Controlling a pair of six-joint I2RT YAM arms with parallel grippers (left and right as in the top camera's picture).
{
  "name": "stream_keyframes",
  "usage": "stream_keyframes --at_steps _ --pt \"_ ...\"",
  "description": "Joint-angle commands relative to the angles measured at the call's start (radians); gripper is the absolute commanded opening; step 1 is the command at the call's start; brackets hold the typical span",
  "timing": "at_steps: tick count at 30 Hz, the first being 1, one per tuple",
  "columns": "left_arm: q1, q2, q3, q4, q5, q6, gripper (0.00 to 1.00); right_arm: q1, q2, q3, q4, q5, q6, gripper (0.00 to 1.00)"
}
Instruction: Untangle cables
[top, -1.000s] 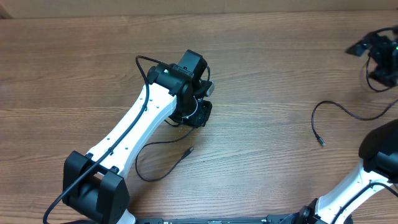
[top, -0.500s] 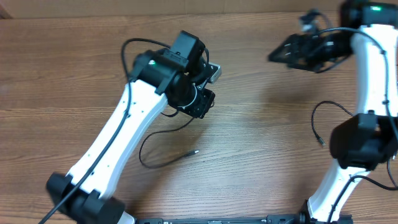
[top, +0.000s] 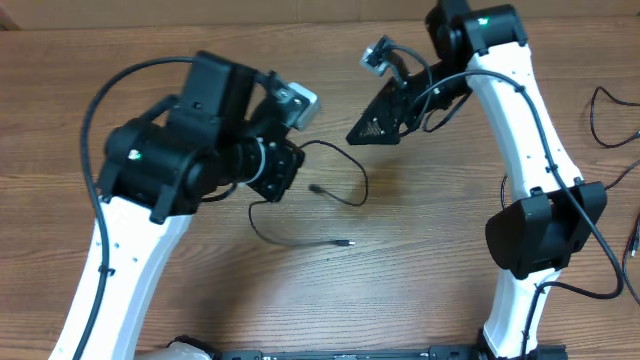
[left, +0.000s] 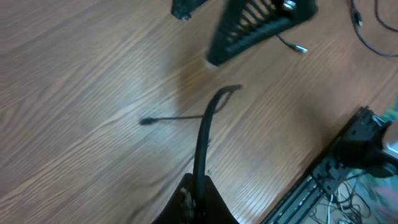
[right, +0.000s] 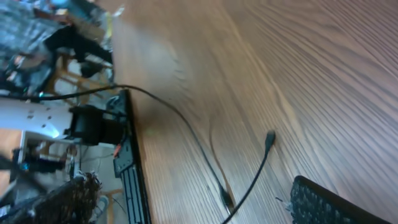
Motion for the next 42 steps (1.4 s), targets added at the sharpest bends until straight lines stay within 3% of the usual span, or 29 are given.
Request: stream_keyframes --at_steps 1,9,19,21,26,28,31,32,35,38,39,40,42 --pt "0.026 -0.008 0.022 -0.006 -0.013 0.047 0.04 0.024 -0.006 -0.003 0.001 -0.108 -0.108 0.96" --pt "0.027 -0.007 0.021 -0.011 -0.011 0.047 0.04 0.055 -0.006 -0.003 0.001 -0.323 -0.181 0.96" --pt "0.027 -0.007 0.021 0.004 0.045 0.046 0.04 0.151 -0.006 -0.003 0.001 -0.332 -0.249 0.92" --pt "0.027 -0.007 0.021 0.001 0.03 0.045 0.04 0.172 -0.006 -0.003 0.002 -0.331 -0.253 0.87" --pt "0.027 -0.007 0.021 -0.01 -0.044 0.011 0.04 0.19 -0.006 -0.003 0.002 -0.304 -0.256 0.58" --pt "0.027 -0.007 0.021 -0.011 -0.049 0.008 0.04 0.19 -0.006 -0.003 0.001 -0.298 -0.253 0.43" --pt "0.027 -0.007 0.021 -0.01 -0.05 0.008 0.04 0.19 -0.006 -0.003 0.001 -0.294 -0.241 0.1" --pt "0.027 -0.007 0.021 -0.009 -0.05 0.008 0.04 0.19 -0.006 -0.003 0.001 -0.294 -0.231 0.04" --pt "0.027 -0.007 0.021 -0.008 -0.05 0.008 0.04 0.19 -0.006 -0.003 0.002 -0.294 -0.198 0.04" --pt "0.027 -0.007 0.021 -0.009 -0.05 0.008 0.2 0.19 -0.006 -0.003 0.002 -0.294 -0.181 0.04" --pt "0.027 -0.007 0.021 -0.011 -0.05 0.008 0.72 0.18 -0.006 -0.001 0.01 -0.29 -0.138 0.04" --pt "0.027 -0.007 0.021 -0.018 -0.05 0.008 1.0 0.161 -0.006 0.004 0.028 -0.266 -0.067 0.04" --pt "0.027 -0.007 0.021 -0.024 -0.05 -0.003 1.0 0.129 -0.006 0.012 0.074 -0.214 0.066 0.04"
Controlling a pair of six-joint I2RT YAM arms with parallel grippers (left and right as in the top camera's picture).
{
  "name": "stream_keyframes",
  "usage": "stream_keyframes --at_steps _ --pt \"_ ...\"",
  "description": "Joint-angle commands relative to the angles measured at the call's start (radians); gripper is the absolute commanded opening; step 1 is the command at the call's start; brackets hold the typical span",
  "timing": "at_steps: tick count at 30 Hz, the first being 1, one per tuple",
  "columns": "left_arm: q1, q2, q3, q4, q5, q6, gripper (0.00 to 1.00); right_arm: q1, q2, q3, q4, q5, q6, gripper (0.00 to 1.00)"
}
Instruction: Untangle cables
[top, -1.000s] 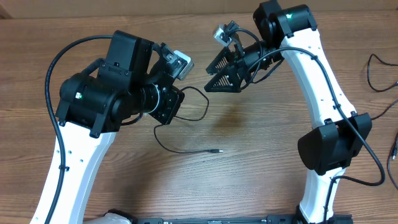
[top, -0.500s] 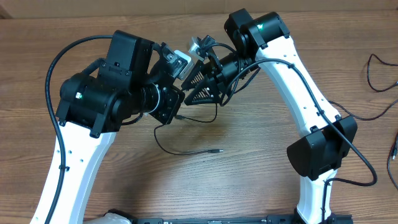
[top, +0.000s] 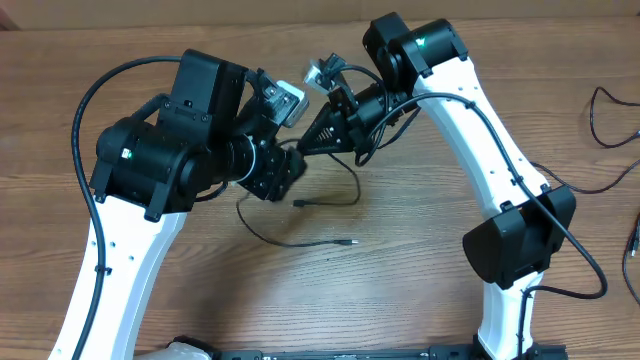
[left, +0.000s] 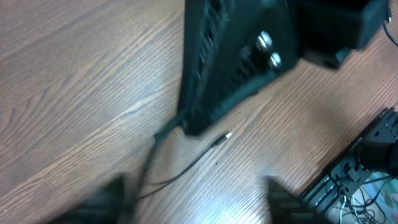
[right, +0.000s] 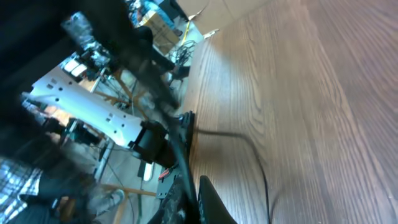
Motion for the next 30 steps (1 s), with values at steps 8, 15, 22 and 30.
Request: stream_keyframes --at_steps 8,15,22,30 --pt "0.004 -0.006 0.021 -0.004 0.001 -0.091 1.0 -0.234 -0.008 0.063 0.268 0.358 0.772 0.04" --pt "0.004 -0.006 0.021 -0.004 0.0 -0.09 1.0 -0.432 -0.008 0.266 0.334 0.622 1.035 0.04" --pt "0.004 -0.006 0.021 -0.004 0.001 -0.09 1.0 -0.64 -0.008 0.492 0.423 0.672 1.169 0.04" --pt "0.004 -0.006 0.021 -0.005 0.0 -0.09 1.0 -0.782 -0.007 0.578 0.561 0.68 1.162 0.04"
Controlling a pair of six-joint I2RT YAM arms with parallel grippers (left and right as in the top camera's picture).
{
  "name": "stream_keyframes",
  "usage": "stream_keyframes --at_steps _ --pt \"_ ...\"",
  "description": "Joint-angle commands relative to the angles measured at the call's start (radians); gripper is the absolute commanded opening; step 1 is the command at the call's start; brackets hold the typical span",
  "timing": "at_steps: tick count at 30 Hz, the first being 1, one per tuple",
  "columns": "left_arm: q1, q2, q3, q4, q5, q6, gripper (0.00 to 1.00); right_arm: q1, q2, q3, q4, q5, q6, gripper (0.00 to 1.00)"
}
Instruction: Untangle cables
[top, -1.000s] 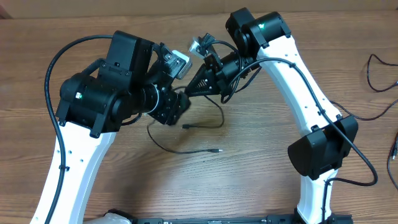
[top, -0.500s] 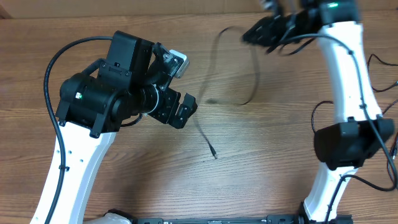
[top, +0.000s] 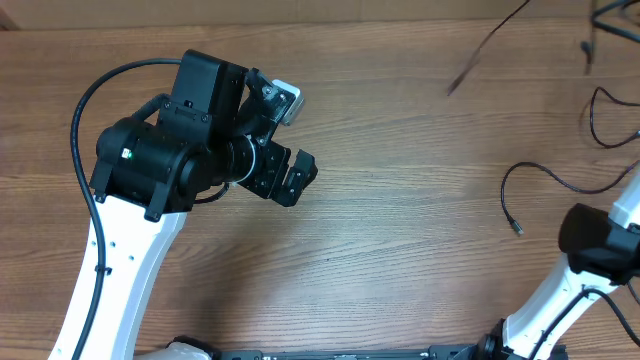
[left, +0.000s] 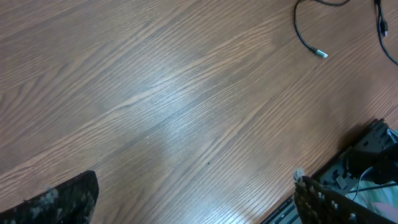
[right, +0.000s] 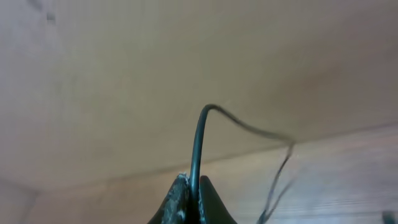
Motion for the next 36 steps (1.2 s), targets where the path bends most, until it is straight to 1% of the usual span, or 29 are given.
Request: stream_keyframes --at_steps 1,3,7,9,11,17,22,29,32,36 --pt "0.004 -0.006 0.021 0.0 0.0 -0.013 1.0 -0.012 -0.008 0.025 0.032 0.035 0.016 0.04" --pt "0.004 -0.006 0.021 0.001 0.0 -0.013 1.0 -0.012 -0.008 0.024 0.047 0.089 0.016 0.04" --pt "0.004 -0.006 0.021 0.0 0.0 -0.013 1.0 -0.012 -0.008 0.023 0.058 0.258 0.007 0.04" --pt "0.004 -0.006 0.021 0.0 0.0 -0.013 1.0 -0.012 -0.008 0.012 0.054 0.3 -0.027 0.04" --pt "0.004 -0.006 0.021 0.0 0.0 -0.013 1.0 -0.012 -0.008 -0.02 0.046 0.346 -0.071 0.04" --pt "0.004 -0.006 0.021 0.0 0.0 -0.013 1.0 -0.014 -0.008 -0.127 0.072 0.528 -0.071 0.04" --pt "0.004 -0.006 0.021 0.0 0.0 -0.013 1.0 -0.016 -0.003 -0.238 0.177 0.584 -0.07 0.04" --pt "0.004 -0.006 0.021 0.0 0.0 -0.013 0.99 -0.019 0.001 -0.423 0.418 0.818 -0.063 0.04" --pt "0.004 -0.006 0.021 0.0 0.0 -0.013 1.0 -0.029 0.001 -0.482 0.487 0.881 -0.063 0.04" --pt "0.004 -0.006 0.021 0.0 0.0 -0.013 1.0 -0.047 0.003 -0.529 0.518 0.893 -0.049 0.04"
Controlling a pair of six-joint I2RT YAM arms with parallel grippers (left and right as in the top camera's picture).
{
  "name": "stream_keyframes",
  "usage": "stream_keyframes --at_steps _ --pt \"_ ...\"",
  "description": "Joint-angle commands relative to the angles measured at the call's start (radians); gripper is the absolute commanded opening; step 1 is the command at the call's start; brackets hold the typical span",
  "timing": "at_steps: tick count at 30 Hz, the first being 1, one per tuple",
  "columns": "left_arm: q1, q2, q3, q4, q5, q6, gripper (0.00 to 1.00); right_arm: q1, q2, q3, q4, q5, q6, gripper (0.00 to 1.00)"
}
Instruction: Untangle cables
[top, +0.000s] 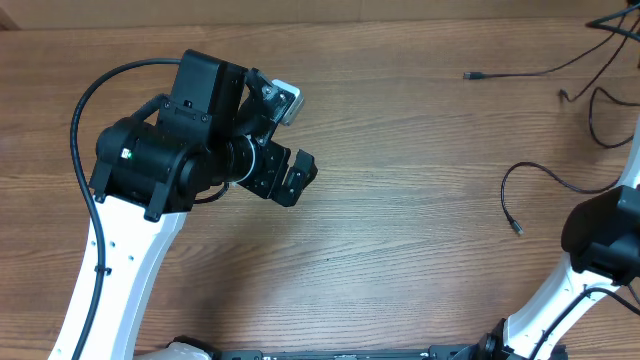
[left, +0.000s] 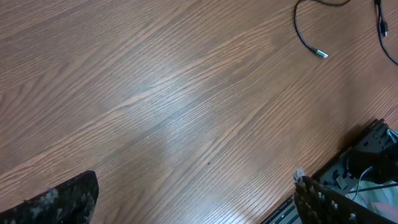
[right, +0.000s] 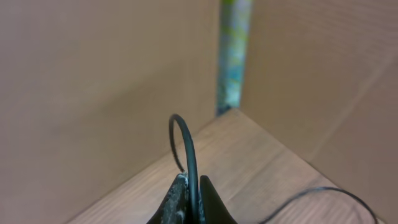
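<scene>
My right gripper (right: 191, 186) is shut on a thin black cable (right: 189, 149) that arches up out of the jaws. In the overhead view the gripper itself lies beyond the top right corner. That cable (top: 475, 75) trails from there across the far right of the table, its plug end resting on the wood. My left gripper (top: 292, 180) hangs wide open and empty over the middle left; in its own view the left gripper (left: 196, 183) has bare wood between the fingers (left: 62, 199).
A second black cable (top: 517, 230) curls at the right, its metal plug (left: 320, 54) also showing in the left wrist view. A third cable (top: 592, 115) loops at the far right edge. Cardboard walls (right: 93, 81) close the table's back corner. The right arm's base (top: 600, 240) stands at the right.
The cable held by my right gripper hung blurred in the air at the top right; now its free end lies on the table at the far right. The left arm has not moved.
My left gripper was shut on a cable at the table's middle, with the right gripper open nearby. Then the right gripper was shut on that cable beside the left one. Then the cable was off the middle, held high at the far right, left gripper open. Now its end rests there.
</scene>
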Motion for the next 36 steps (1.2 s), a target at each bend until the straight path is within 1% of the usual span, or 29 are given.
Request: stream_keyframes --at_steps 1,5,6,7,8,9,10,17,19,21,22,25,32,36 --pt "0.004 -0.006 0.021 0.0 0.001 -0.013 1.0 -0.027 0.003 -0.038 0.025 0.07 0.027 0.04" --pt "0.004 -0.006 0.021 0.0 0.001 -0.013 1.0 -0.049 0.018 -0.076 0.029 0.069 0.056 0.04" --pt "0.004 -0.006 0.021 0.0 0.001 -0.013 1.0 -0.052 0.025 -0.082 0.025 0.07 0.056 0.08" --pt "0.004 -0.006 0.021 0.0 0.001 -0.013 1.0 -0.057 0.035 -0.083 0.014 0.069 0.056 0.29" --pt "0.004 -0.006 0.021 0.0 0.001 -0.013 1.0 -0.06 0.049 -0.083 -0.003 0.069 0.056 0.73" --pt "0.004 -0.006 0.021 0.0 0.001 -0.013 1.0 -0.061 0.052 -0.083 -0.013 0.068 0.056 0.96" --pt "0.004 -0.006 0.021 0.0 0.001 -0.013 1.0 -0.062 0.062 -0.083 -0.033 0.066 0.056 1.0" --pt "0.004 -0.006 0.021 0.0 0.001 -0.013 1.0 -0.061 0.058 -0.082 -0.137 0.06 0.057 1.0" --pt "0.004 -0.006 0.021 0.0 0.001 -0.013 1.0 -0.056 0.053 -0.082 -0.181 0.032 0.086 1.0" --pt "0.004 -0.006 0.021 0.0 0.001 -0.013 1.0 -0.05 0.05 -0.082 -0.22 -0.027 0.092 1.0" --pt "0.004 -0.006 0.021 0.0 0.001 -0.013 1.0 -0.045 0.046 -0.081 -0.265 -0.108 0.091 1.0" --pt "0.004 -0.006 0.021 0.0 0.001 -0.013 1.0 -0.033 0.034 -0.081 -0.357 -0.228 0.09 1.0" --pt "0.004 -0.006 0.021 0.0 0.001 -0.013 1.0 0.019 0.027 -0.081 -0.59 -0.448 0.082 1.0" --pt "0.004 -0.006 0.021 0.0 0.001 -0.013 1.0 0.073 0.027 -0.081 -0.722 -0.524 0.053 1.0"
